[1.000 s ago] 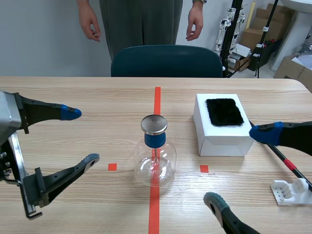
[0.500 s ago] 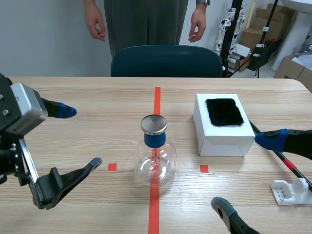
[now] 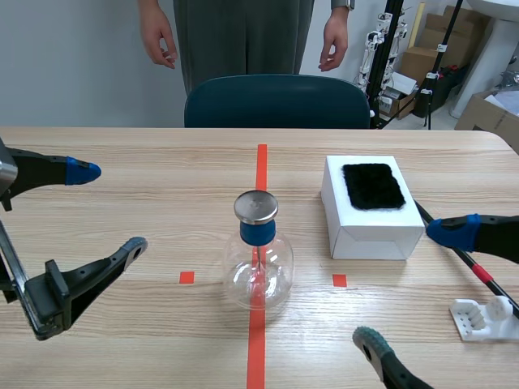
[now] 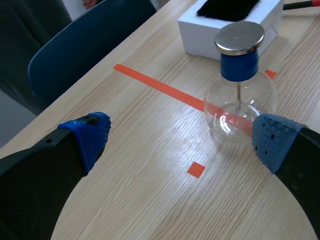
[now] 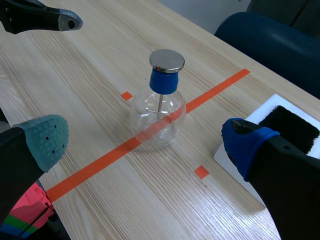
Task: Do the electroscope experiment. return to the home posture
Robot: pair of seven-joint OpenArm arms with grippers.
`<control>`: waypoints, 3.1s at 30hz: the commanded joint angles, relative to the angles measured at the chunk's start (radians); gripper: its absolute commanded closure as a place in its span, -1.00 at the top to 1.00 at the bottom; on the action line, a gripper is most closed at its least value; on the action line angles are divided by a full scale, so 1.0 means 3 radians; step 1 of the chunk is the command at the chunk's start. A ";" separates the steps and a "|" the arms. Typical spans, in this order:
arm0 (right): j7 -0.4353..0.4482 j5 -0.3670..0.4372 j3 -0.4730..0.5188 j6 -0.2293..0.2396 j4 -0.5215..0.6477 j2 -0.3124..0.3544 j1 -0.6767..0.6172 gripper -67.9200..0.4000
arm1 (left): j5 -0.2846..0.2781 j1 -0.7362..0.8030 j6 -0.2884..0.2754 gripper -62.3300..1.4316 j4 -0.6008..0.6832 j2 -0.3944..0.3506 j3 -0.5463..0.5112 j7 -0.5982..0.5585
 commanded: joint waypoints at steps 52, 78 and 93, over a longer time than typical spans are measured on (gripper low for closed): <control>-0.0253 0.0022 0.0019 0.0003 0.0052 0.0017 0.0139 0.86 | 0.0437 0.0619 -0.0006 0.91 -0.0020 0.0291 -0.0610 -0.0841; -0.0417 0.0023 0.0019 0.0003 0.0052 0.0017 0.0139 0.86 | 0.0435 0.0619 -0.0006 0.91 -0.0020 0.0292 -0.0609 -0.0811; -0.0416 0.0023 0.0019 0.0003 0.0052 0.0017 0.0140 0.86 | 0.0435 0.0619 -0.0006 0.91 -0.0020 0.0292 -0.0609 -0.0809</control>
